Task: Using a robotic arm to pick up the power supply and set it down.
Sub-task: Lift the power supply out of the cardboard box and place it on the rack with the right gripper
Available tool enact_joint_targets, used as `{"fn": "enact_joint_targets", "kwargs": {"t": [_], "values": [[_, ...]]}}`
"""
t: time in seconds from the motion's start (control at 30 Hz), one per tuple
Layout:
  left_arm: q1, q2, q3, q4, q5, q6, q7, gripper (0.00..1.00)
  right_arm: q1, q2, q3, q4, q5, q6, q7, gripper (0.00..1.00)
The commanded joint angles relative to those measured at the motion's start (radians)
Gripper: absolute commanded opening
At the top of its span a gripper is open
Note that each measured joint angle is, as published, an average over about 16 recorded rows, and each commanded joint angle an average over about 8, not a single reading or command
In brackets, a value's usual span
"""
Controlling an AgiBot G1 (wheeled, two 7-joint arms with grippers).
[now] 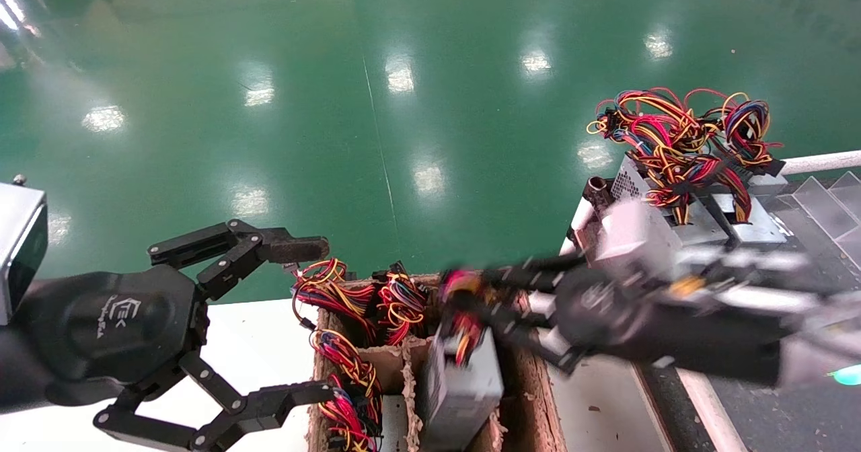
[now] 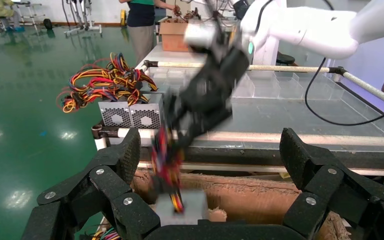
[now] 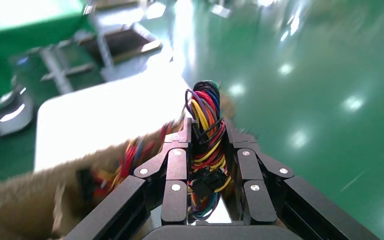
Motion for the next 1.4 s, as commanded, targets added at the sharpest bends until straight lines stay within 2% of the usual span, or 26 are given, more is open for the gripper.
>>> {"fn": "enact_joint_targets", "kwargs": {"t": [0.03,0.17,0.27,0.67,0.87,1.07,1.2,1.4], "values": [[0.000,0.000,0.000,0.000,0.000,0.000,0.000,1.00,-0.001,0.037,0.040,0.026,0.051,0.000,0.002,0.00],[0.000,0.000,0.000,0.000,0.000,0.000,0.000,1.00,0.023,0.098,0.125,0.022,0.144,-0.003,-0.010,0.00],[0.000,0.000,0.000,0.000,0.000,0.000,0.000,1.00,0.052,0.134,0.174,0.011,0.174,0.015,-0.022,0.00],[0.000,0.000,0.000,0.000,0.000,0.000,0.000,1.00,0.178,0.293,0.281,-0.104,0.114,0.136,-0.065,0.00],[0.000,0.000,0.000,0.000,0.000,0.000,0.000,1.00,0.152,0.387,0.329,-0.172,0.066,0.189,-0.128,0.00],[0.000,0.000,0.000,0.000,0.000,0.000,0.000,1.00,0.099,0.444,0.335,-0.250,0.005,0.221,-0.179,0.00],[0.000,0.000,0.000,0.000,0.000,0.000,0.000,1.00,0.071,0.463,0.321,-0.313,-0.029,0.215,-0.201,0.00],[0.000,0.000,0.000,0.000,0.000,0.000,0.000,1.00,0.039,0.465,0.273,-0.400,-0.081,0.162,-0.226,0.00]]}}
